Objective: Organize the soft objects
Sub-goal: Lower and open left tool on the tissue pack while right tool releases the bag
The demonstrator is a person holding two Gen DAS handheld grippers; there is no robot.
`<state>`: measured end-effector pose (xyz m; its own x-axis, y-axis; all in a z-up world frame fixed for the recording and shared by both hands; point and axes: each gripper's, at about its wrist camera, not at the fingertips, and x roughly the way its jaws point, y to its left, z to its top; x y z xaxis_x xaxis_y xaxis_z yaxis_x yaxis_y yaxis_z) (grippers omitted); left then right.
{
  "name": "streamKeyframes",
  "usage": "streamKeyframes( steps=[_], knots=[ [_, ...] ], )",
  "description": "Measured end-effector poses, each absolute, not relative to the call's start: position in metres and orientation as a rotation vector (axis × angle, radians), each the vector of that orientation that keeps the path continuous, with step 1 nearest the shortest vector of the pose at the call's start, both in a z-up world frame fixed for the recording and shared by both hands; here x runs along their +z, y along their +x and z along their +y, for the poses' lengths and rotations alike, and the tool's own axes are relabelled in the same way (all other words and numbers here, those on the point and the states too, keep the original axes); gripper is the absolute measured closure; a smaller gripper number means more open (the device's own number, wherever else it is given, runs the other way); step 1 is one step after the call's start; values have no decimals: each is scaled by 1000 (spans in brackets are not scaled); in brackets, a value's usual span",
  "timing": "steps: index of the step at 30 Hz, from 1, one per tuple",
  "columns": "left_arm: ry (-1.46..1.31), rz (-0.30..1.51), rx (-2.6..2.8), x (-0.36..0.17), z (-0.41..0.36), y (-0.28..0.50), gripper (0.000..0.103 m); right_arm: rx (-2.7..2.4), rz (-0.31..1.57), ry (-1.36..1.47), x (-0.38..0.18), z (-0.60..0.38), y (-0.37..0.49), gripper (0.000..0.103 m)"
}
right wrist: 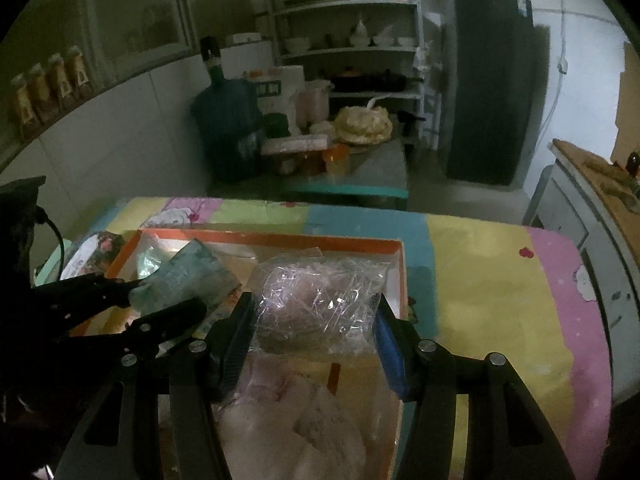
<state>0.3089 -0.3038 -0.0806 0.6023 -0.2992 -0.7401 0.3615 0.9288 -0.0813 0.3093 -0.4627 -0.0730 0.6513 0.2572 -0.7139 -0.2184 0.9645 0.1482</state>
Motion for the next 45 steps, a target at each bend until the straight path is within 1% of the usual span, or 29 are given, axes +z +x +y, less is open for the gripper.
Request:
streamKeyframes(
  steps=[9, 15, 16, 19, 21, 26, 31, 45],
  knots=[
    [61, 859, -385, -82, -304, 313, 62, 284, 851, 53, -84, -457, 318, 45],
    [25, 873, -388, -79, -301, 313, 59, 281, 873, 56, -87, -455, 321, 44],
    [19, 877, -388, -79, -301, 313, 57, 285, 873, 59, -87, -456, 321, 42],
    [-3, 886, -390, -78, -298, 312, 54, 295, 878, 75, -88, -457, 321, 42],
    [-7, 887, -385, -77, -297, 310, 51, 302, 880, 89, -89, -459, 321, 41],
    [-37, 848, -405, -69, -293, 305, 36, 320, 875, 120, -89, -462, 319, 29],
    [-25, 796, -411, -60, -293, 295, 27, 320, 855, 146, -84, -464, 314, 28],
    [-5, 729, -408, -35, -282, 264, 26, 286, 782, 169, -54, -465, 281, 28]
  ],
)
